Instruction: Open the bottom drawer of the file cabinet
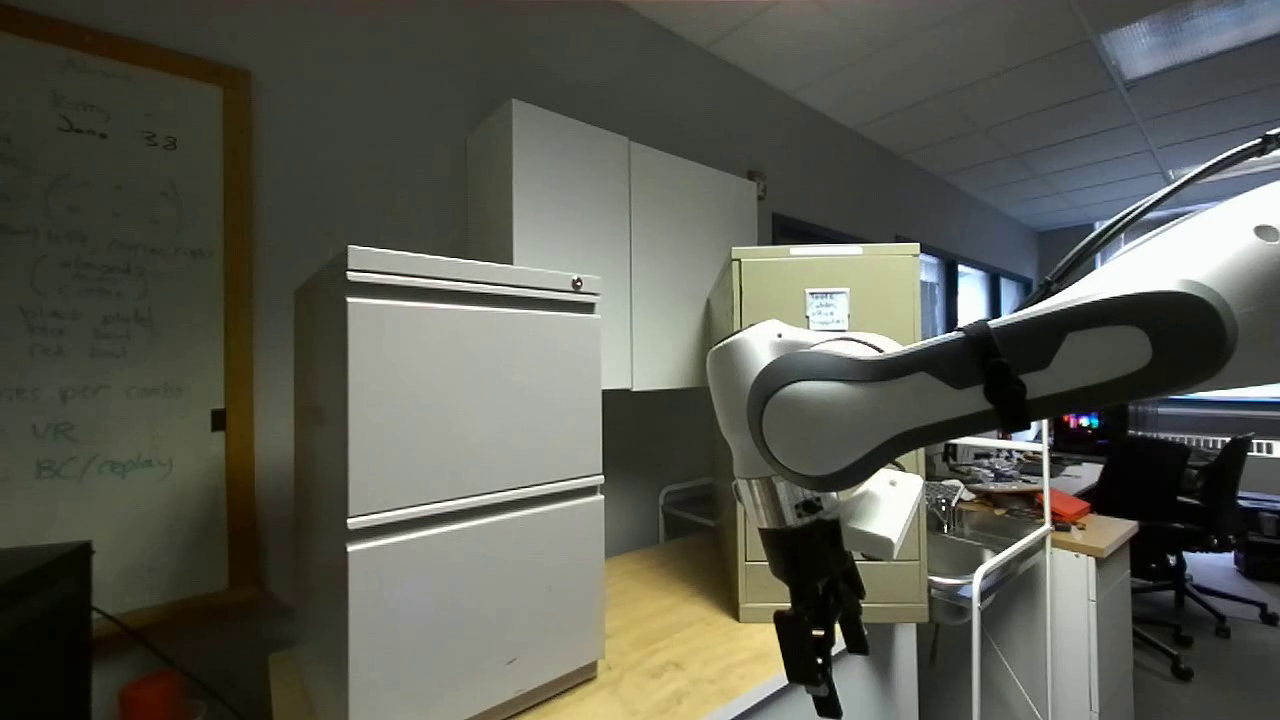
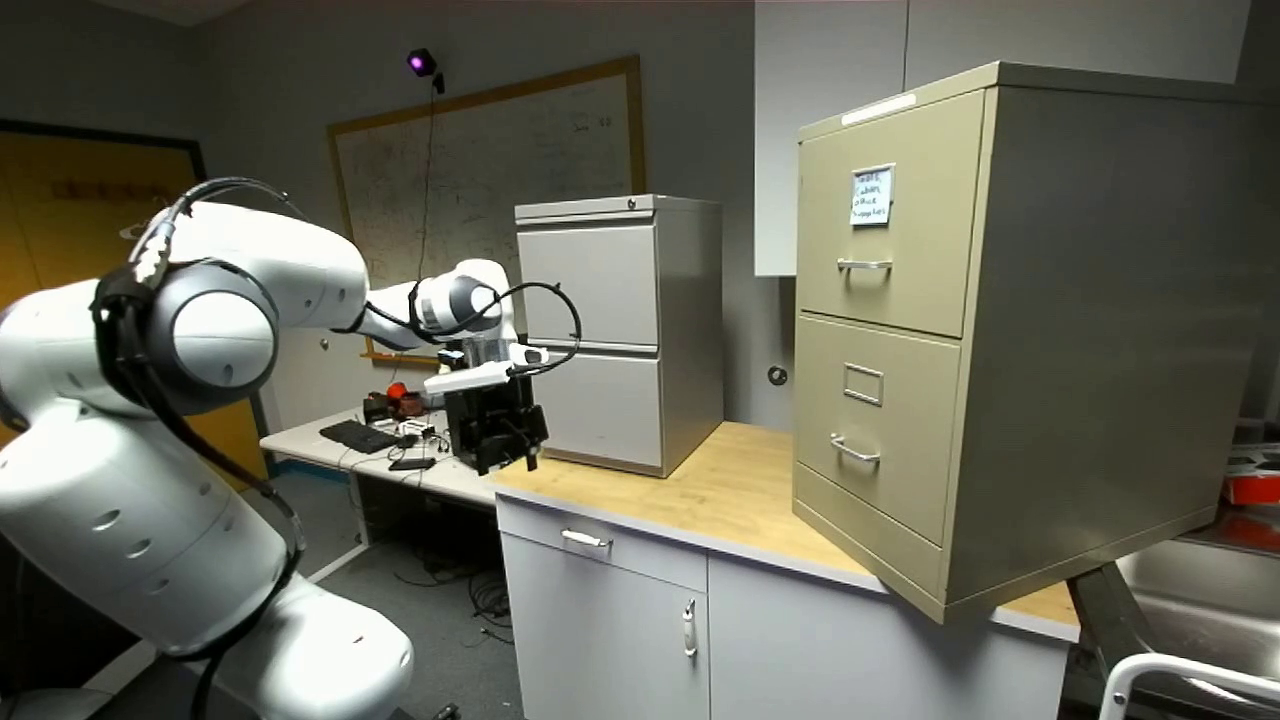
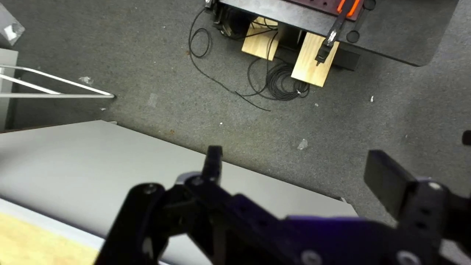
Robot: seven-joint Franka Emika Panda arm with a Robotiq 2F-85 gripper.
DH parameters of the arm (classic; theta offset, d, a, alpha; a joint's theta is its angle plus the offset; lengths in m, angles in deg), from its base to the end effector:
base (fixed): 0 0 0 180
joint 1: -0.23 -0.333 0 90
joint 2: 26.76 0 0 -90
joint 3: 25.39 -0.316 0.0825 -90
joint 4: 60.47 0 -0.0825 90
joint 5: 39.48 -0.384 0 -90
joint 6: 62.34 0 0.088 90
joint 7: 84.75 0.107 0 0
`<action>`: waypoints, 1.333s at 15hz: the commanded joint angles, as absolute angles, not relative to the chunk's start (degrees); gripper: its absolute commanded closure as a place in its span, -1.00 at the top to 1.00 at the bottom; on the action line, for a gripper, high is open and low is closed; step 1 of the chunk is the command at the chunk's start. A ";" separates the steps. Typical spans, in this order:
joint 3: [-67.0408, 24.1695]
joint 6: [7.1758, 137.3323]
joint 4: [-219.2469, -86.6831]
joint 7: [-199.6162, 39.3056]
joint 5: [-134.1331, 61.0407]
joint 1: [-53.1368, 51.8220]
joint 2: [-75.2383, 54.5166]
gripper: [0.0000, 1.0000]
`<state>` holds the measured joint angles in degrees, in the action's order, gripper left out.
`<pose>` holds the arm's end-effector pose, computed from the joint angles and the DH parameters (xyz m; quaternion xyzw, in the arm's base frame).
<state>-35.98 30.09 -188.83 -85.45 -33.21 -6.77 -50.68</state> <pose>0.3871 0.1185 0.5149 0.9780 0.1539 -0.0941 0.1052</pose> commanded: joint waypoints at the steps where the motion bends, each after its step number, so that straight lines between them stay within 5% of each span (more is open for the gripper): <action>1: -36.18 29.60 -184.49 -84.00 -28.08 -6.50 -48.83 1.00; 20: -28.26 29.87 -146.71 -103.32 -7.81 -1.71 -18.65 1.00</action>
